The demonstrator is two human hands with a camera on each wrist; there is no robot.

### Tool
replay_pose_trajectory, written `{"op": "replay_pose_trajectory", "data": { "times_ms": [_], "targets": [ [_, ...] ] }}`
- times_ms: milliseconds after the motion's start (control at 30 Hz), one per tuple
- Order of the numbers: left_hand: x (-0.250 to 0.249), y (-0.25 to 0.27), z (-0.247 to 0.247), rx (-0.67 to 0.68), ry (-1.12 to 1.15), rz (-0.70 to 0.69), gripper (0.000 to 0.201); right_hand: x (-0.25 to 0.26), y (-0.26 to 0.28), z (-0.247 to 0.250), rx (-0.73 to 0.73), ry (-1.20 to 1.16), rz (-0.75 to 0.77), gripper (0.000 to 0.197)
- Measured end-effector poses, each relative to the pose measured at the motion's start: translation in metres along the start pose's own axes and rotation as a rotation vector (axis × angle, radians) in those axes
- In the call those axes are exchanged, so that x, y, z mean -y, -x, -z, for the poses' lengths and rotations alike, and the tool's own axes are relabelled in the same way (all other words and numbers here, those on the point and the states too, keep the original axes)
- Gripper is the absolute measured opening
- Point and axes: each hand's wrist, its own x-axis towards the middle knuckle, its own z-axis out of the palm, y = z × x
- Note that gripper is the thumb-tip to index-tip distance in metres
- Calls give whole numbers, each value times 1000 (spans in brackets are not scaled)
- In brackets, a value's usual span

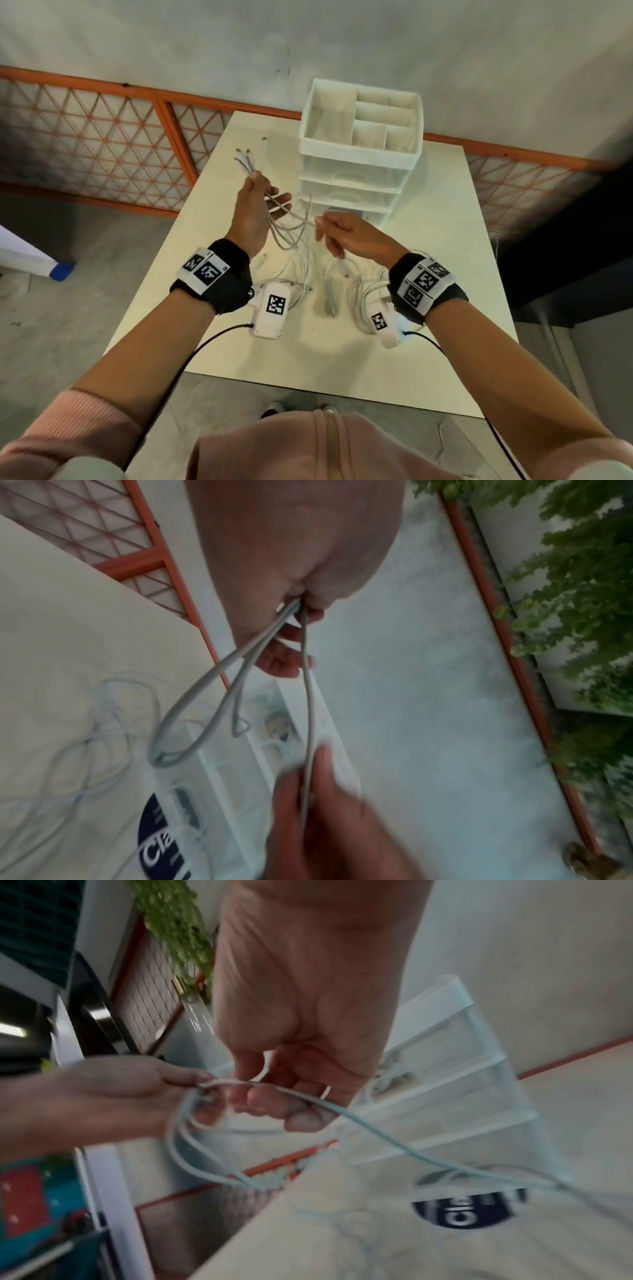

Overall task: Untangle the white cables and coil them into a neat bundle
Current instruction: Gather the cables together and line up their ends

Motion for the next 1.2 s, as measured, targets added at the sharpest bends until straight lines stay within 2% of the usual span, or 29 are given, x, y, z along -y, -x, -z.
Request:
{"op": "replay_pose_trajectory", "data": {
  "times_ms": [100,233,300,367,433,533,567,633,700,767,833,933,1000,1067,1100,1200],
  "targets": [
    [-19,-6,19,-101,139,-95,38,-33,11,15,22,156,-140,54],
    [-31,-11,41,-238,49,-236,35,-59,19,30,-115,335,-268,45],
    [-27,-7,39,-174,-113,-282,34,-52,14,29,-130,382,-241,35],
    [-17,0,27,-50,-374,-297,32,-33,4,23,-82,386,-172,28],
    [-3,8,13,77,-534,-235,31,-8,-7,19,-26,339,-103,25],
    [15,16,5,229,-481,-114,15,25,-18,16,-19,230,-7,25],
    [18,18,5,254,-457,-93,19,32,-19,17,-30,200,12,26],
    [20,20,6,268,-450,-82,27,37,-18,19,-49,165,22,27],
    [15,20,9,260,-462,-126,20,32,-14,22,-60,156,5,31],
    [7,12,20,126,-421,-167,22,19,-6,28,-65,182,-38,40],
    [-1,0,40,-98,-399,-213,23,-4,5,37,-80,151,-122,45],
    [-14,-9,64,-423,-404,-266,25,-39,23,49,-124,135,-235,45],
    [-18,-13,74,-580,-416,-301,29,-54,31,54,-149,211,-275,43],
    [-19,-15,78,-646,-446,-324,21,-59,35,57,-167,231,-286,39],
    [-17,-16,78,-639,-448,-317,16,-56,35,56,-174,231,-274,37],
    [-7,-12,63,-501,-488,-354,27,-30,28,50,-156,236,-203,32]
  ]
}}
